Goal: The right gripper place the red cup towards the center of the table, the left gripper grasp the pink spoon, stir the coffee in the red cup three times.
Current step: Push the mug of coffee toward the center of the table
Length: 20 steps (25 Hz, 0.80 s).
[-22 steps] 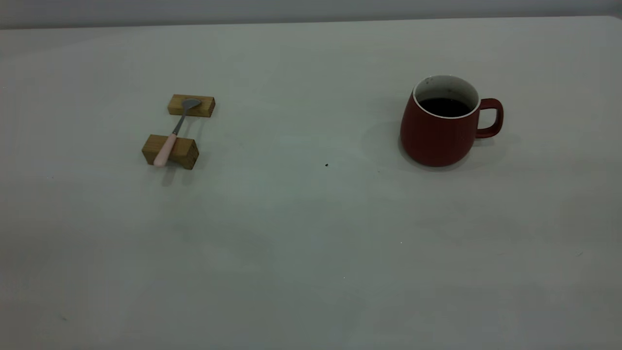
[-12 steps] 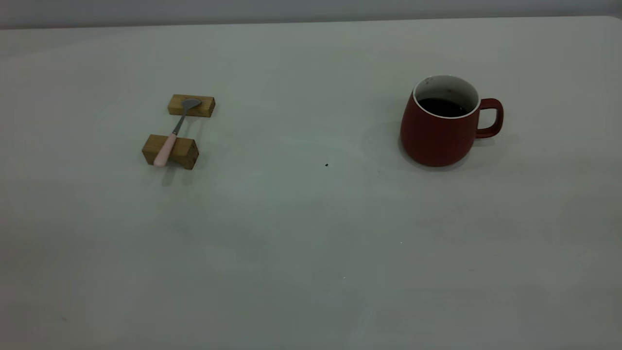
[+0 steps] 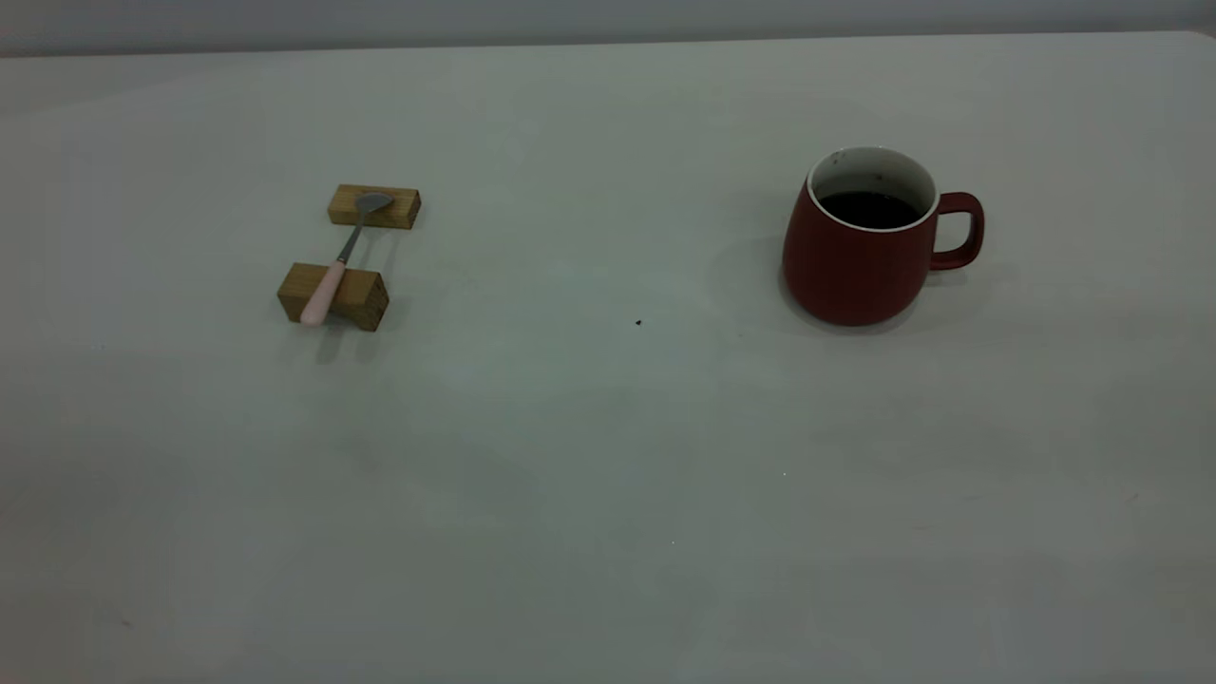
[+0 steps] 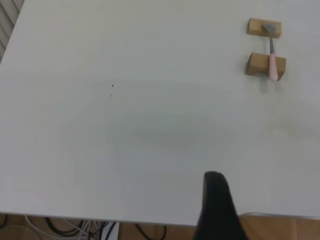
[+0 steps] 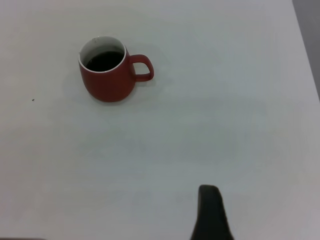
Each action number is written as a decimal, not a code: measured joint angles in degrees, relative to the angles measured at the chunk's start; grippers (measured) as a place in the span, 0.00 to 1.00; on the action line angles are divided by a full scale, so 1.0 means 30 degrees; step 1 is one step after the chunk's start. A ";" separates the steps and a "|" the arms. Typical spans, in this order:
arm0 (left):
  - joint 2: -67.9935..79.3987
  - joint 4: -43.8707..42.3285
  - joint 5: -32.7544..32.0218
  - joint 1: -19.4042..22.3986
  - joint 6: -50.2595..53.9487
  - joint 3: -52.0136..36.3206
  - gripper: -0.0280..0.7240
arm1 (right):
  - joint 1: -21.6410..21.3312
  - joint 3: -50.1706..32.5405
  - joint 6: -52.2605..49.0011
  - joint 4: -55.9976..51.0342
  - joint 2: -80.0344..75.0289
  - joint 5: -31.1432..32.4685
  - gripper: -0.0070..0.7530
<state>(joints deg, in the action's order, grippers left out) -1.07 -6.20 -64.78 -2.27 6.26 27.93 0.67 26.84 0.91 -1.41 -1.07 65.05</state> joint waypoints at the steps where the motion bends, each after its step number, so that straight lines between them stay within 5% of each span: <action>1: 0.0000 0.0000 0.0000 0.0000 0.0000 0.0000 0.81 | 0.0000 0.0000 0.0000 0.0000 0.0000 0.0000 0.79; 20: 0.0000 0.0000 0.0000 0.0000 0.0000 0.0000 0.81 | 0.0000 0.0872 -0.0447 0.0236 -0.1508 -0.0579 0.81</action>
<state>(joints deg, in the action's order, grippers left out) -1.07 -6.20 -64.78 -2.27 6.26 27.93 0.67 29.46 -0.43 -0.70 -5.60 63.31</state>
